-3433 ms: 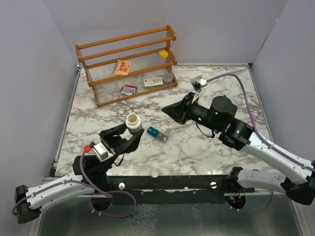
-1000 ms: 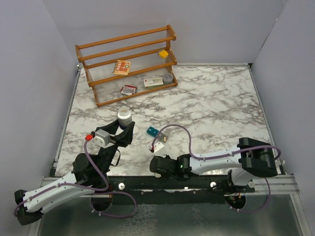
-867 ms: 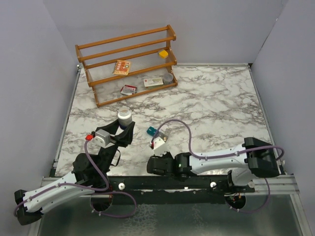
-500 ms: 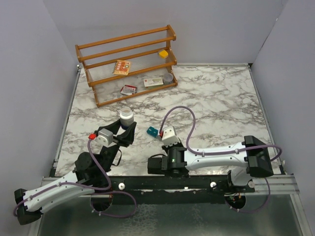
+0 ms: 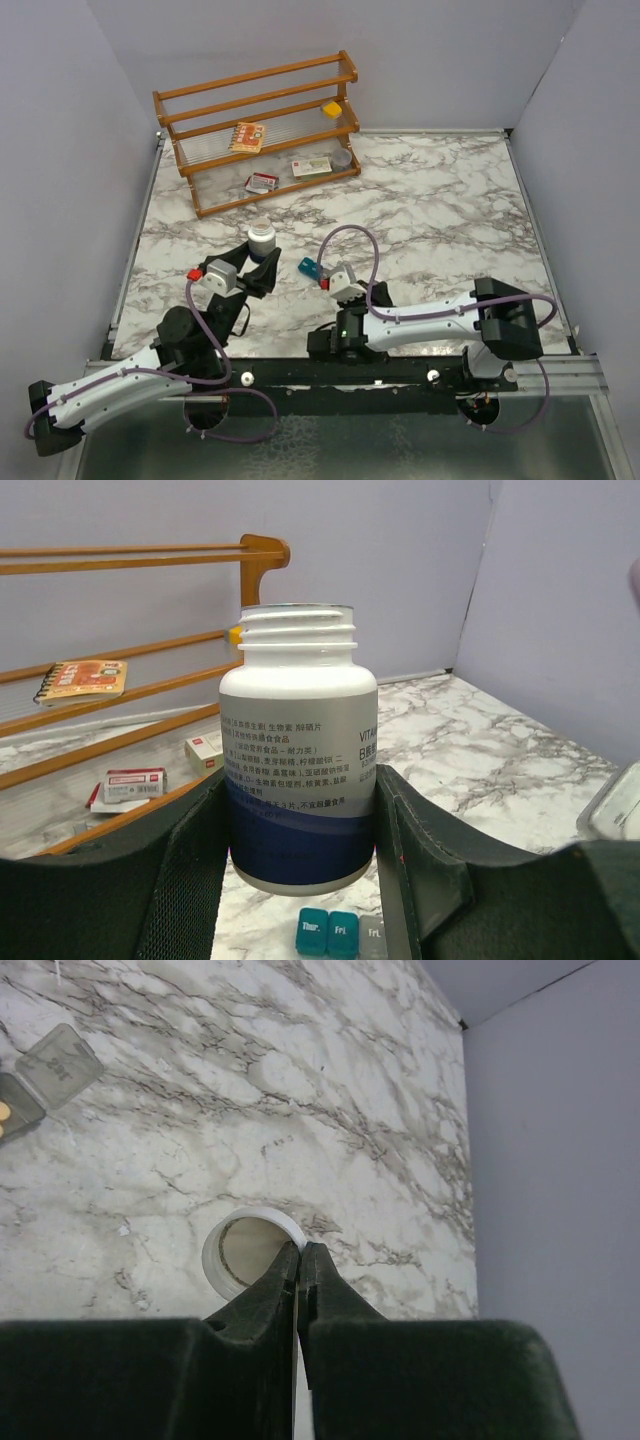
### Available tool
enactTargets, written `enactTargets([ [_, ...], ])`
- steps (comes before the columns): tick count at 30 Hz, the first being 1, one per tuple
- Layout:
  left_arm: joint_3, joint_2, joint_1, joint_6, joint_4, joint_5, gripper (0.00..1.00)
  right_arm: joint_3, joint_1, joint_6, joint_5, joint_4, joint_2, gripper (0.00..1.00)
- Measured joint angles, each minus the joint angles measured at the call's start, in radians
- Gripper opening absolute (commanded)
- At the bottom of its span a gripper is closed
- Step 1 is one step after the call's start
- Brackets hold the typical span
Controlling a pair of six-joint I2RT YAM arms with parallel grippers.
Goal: Sort the pills into containers
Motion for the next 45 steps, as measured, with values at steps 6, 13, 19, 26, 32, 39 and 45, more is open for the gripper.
enactTargets([
  [6, 0.011, 0.019, 0.0, 0.0, -0.003, 0.0, 0.0, 0.004, -0.001, -0.102, 0.068, -0.012, 0.179, 0.27],
  [13, 0.018, 0.021, 0.0, 0.007, -0.003, 0.0, 0.0, 0.009, -0.001, -0.114, 0.084, -0.011, 0.306, 0.58],
  [19, 0.03, 0.058, 0.0, 0.009, 0.001, 0.0, 0.0, 0.024, 0.001, -0.082, 0.082, -0.017, 0.22, 0.63],
  [26, 0.031, 0.094, 0.0, 0.008, 0.006, 0.0, 0.0, 0.024, 0.005, 0.018, 0.024, -0.016, 0.172, 0.67],
  [32, 0.031, 0.077, 0.0, 0.008, 0.01, 0.001, 0.0, -0.032, -0.001, 0.107, -0.074, -0.003, -0.051, 0.61],
  [39, 0.031, 0.077, 0.0, 0.004, 0.01, 0.003, 0.0, -0.05, -0.003, -0.075, -0.18, 0.197, -0.481, 0.65],
  [45, 0.031, 0.078, 0.0, -0.002, 0.01, 0.005, 0.0, -0.207, -0.003, -0.453, -0.222, 0.699, -0.845, 0.83],
])
